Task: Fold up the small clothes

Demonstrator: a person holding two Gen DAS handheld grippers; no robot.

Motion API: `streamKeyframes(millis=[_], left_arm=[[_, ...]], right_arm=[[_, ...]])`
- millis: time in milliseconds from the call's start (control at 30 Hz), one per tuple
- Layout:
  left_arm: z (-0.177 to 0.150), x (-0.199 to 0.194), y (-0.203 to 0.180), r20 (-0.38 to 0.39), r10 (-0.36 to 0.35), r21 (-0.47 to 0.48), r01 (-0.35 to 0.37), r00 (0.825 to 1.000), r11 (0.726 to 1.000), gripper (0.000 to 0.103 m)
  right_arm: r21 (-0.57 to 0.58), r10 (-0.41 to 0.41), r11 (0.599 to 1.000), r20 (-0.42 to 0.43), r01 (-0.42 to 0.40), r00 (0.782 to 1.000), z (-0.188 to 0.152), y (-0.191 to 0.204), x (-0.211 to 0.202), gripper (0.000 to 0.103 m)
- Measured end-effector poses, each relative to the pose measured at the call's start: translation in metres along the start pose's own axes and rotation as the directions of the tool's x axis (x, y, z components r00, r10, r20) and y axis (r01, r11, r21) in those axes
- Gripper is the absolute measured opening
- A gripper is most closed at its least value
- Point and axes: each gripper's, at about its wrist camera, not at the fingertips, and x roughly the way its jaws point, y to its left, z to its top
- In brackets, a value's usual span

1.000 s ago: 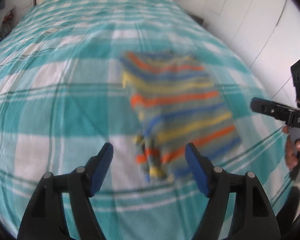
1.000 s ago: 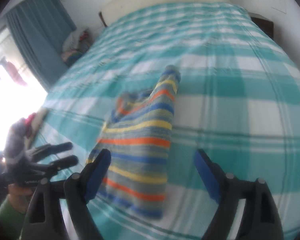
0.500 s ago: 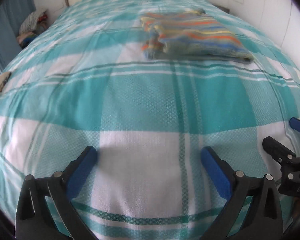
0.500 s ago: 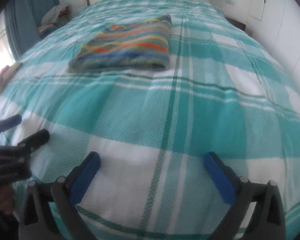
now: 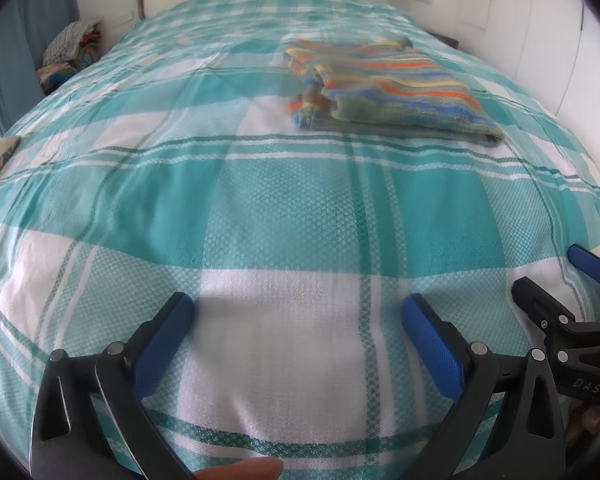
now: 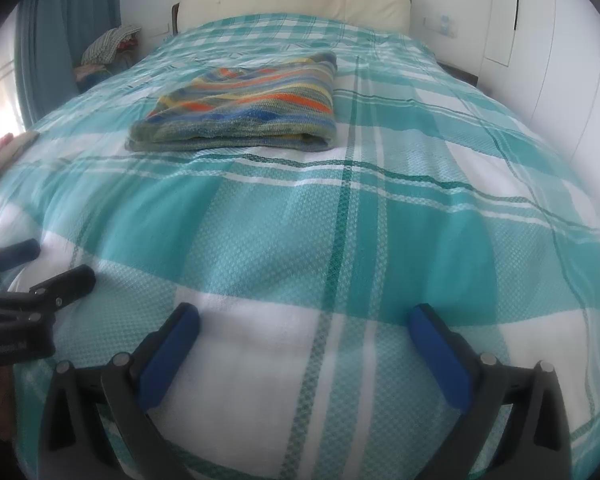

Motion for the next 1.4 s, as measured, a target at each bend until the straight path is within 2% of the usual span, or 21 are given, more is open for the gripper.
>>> streamKeyframes(millis=[633,767,867,967,1167,1267,1400], left_arm=[[0.002,0.002,0.003,-0.016,-0.002,0.011,0.002,1.000,1.000,0.103],[0.004,0.002,0.003,-0.031,-0.006,0.017,0.006,0.999,1.000,0.103],[0.009,-0.008,0.006,-0.044,-0.010,0.008,0.010,0.999,1.000,0.103],[0.015,-0.035,0.011,0.004,-0.003,-0.014,0.003,1.000,1.000,0.103],[0.032,-0.087,0.005,0.077,0.058,0.018,-0.060,0.995,0.998,0.103],[0.036,-0.106,0.004,0.081,0.069,0.000,-0.069,0.994,0.998,0.103],[0.038,-0.124,0.004,0.099,0.106,-0.011,-0.106,0.989,0.994,0.103]], right_arm=[[0.004,0.003,1.000,0.005,-0.003,1.000,0.000,0.001,-0.002,0.103],[-0.002,-0.003,1.000,-0.014,0.003,1.000,0.003,0.001,-0.001,0.103],[-0.010,-0.004,1.000,-0.059,0.003,0.998,0.011,0.003,-0.005,0.103],[0.023,-0.012,1.000,-0.077,0.014,0.997,0.021,0.004,-0.024,0.103],[0.005,-0.081,0.997,0.016,0.081,0.997,0.044,0.014,-0.086,0.103],[-0.004,-0.102,0.995,0.049,0.102,0.994,0.053,0.020,-0.110,0.103],[-0.006,-0.087,0.996,0.060,0.087,0.994,0.061,0.024,-0.131,0.103]])
